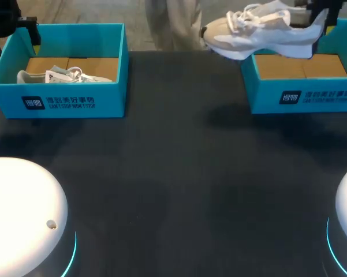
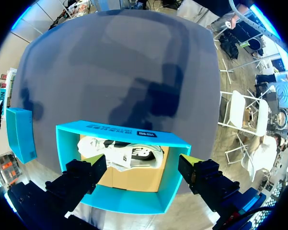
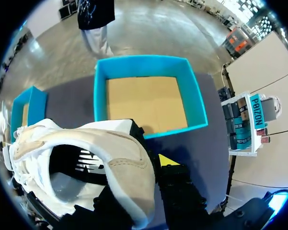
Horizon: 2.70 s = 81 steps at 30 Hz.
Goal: Take the shoe out of the shoebox, open the shoe tongue, remove and reinsert the insole, then place the shoe into the shoebox
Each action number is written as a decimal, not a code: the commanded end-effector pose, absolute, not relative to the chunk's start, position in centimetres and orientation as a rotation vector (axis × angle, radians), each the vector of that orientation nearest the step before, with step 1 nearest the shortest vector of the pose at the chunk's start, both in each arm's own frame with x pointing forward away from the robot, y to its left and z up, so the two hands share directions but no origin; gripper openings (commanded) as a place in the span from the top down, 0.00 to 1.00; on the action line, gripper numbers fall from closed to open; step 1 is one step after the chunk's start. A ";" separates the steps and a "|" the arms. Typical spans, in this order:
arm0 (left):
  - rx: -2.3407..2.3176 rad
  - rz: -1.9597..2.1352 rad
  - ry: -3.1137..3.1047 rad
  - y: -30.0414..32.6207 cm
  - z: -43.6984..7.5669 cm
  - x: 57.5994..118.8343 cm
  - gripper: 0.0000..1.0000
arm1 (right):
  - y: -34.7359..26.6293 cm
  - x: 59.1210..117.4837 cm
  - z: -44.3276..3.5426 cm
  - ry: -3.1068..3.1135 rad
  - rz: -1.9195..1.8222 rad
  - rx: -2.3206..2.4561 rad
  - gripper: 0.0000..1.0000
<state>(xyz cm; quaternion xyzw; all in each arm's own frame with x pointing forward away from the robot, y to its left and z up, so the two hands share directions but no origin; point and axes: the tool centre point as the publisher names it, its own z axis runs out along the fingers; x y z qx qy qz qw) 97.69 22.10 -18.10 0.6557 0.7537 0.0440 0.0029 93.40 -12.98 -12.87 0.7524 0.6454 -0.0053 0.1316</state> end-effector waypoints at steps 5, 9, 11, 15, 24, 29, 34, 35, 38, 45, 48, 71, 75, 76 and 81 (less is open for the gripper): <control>2.057 0.141 2.364 22.1 -18.1 97.7 0.00 | -9.4 89.0 -12.1 1.845 -0.010 2.131 1.00; 2.057 0.141 2.364 22.1 -18.1 97.7 0.00 | -7.4 87.0 -11.8 1.841 -0.002 2.140 1.00; 2.057 0.141 2.364 22.1 -18.1 97.7 0.00 | -6.4 86.0 -11.5 1.826 -0.009 2.141 1.00; 2.057 0.141 2.364 22.1 -18.1 97.7 0.00 | -4.8 84.1 -10.8 1.815 0.002 2.156 1.00; 2.057 0.141 2.364 22.1 -18.1 97.7 0.00 | -1.8 80.3 -11.0 1.826 -0.064 2.146 1.00; 2.057 0.141 2.364 22.1 -18.1 97.7 0.00 | -0.7 78.7 -11.0 1.849 -0.074 2.153 1.00; 2.057 0.141 2.364 22.1 -18.1 97.7 0.00 | -0.4 78.1 -10.7 1.857 -0.065 2.170 1.00; 2.057 0.141 2.364 22.1 -18.1 97.7 0.00 | -0.4 78.1 -10.7 1.857 -0.065 2.170 1.00; 2.057 0.141 2.364 22.1 -18.1 97.7 0.00 | -0.4 78.1 -10.7 1.857 -0.065 2.170 1.00; 2.057 0.141 2.364 22.1 -18.1 97.7 0.00 | -0.4 78.1 -10.7 1.857 -0.065 2.170 1.00; 2.057 0.141 2.364 22.1 -18.1 97.7 0.00 | -0.4 78.1 -10.7 1.857 -0.065 2.170 1.00; 2.057 0.141 2.364 22.1 -18.1 97.7 0.00 | 1.7 75.9 -12.6 1.918 -0.102 2.150 1.00; 2.057 0.141 2.364 22.1 -18.1 97.7 0.00 | 2.4 75.1 -13.1 1.930 -0.106 2.164 1.00; 2.057 0.141 2.364 22.1 -18.1 97.7 0.00 | 2.5 75.0 -13.3 1.941 -0.108 2.168 1.00; 2.057 0.141 2.364 22.1 -18.1 97.7 0.00 | 3.2 74.6 -14.4 1.954 -0.116 2.165 1.00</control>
